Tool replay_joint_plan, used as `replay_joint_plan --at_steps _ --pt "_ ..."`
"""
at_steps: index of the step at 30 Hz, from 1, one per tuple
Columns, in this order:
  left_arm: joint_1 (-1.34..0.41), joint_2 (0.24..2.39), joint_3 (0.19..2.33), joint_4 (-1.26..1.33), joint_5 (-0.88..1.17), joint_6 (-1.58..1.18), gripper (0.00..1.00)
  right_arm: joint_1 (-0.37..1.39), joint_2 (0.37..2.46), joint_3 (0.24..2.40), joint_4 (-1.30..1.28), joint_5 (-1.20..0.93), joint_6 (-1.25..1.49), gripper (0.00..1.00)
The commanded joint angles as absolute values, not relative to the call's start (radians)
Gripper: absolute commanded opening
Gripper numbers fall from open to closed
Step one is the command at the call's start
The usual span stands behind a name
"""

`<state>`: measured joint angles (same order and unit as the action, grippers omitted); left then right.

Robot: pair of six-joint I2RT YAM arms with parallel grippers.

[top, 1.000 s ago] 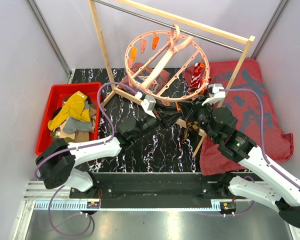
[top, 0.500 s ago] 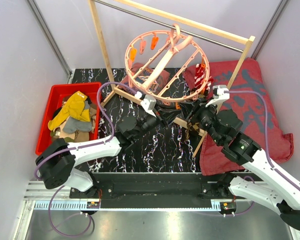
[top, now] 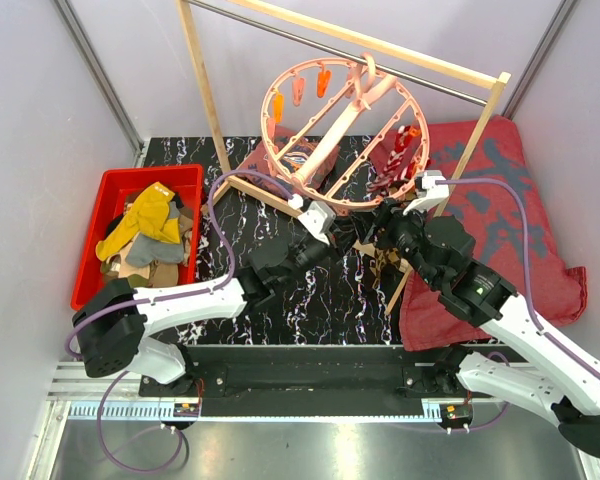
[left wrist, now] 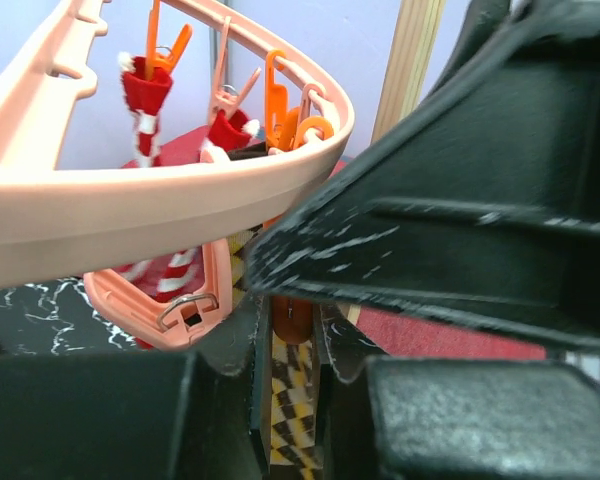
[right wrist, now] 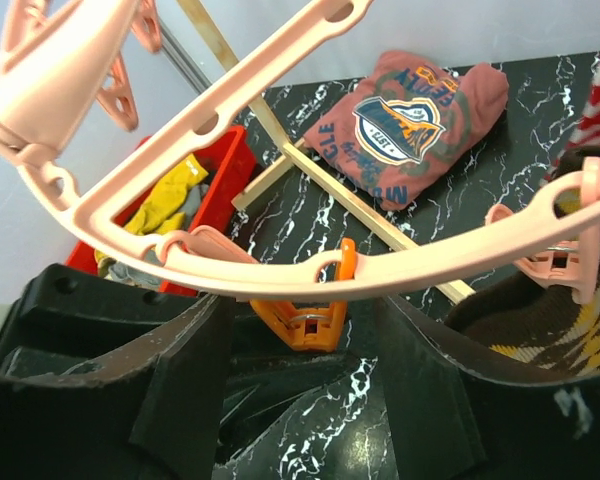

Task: Clip the socks to the hanger
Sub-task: Open the clamp at the hanger.

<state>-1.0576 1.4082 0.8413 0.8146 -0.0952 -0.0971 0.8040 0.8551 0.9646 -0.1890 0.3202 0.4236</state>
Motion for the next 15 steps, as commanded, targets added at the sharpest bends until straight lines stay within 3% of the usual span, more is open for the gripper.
replay_joint_plan --at_steps 1,9,15 --pt "-1.078 1.387 0.88 0.787 -0.144 -0.015 0.0 0.805 0.865 1.014 -0.189 0.348 0.41 0.66" --pt "-1.094 1.394 0.893 0.756 -0.17 0.018 0.0 0.805 0.87 1.042 -0.17 0.38 0.376 0.65" --pt "-1.106 1.402 0.904 0.742 -0.183 0.035 0.0 0.805 0.876 1.052 -0.155 0.38 0.367 0.58"
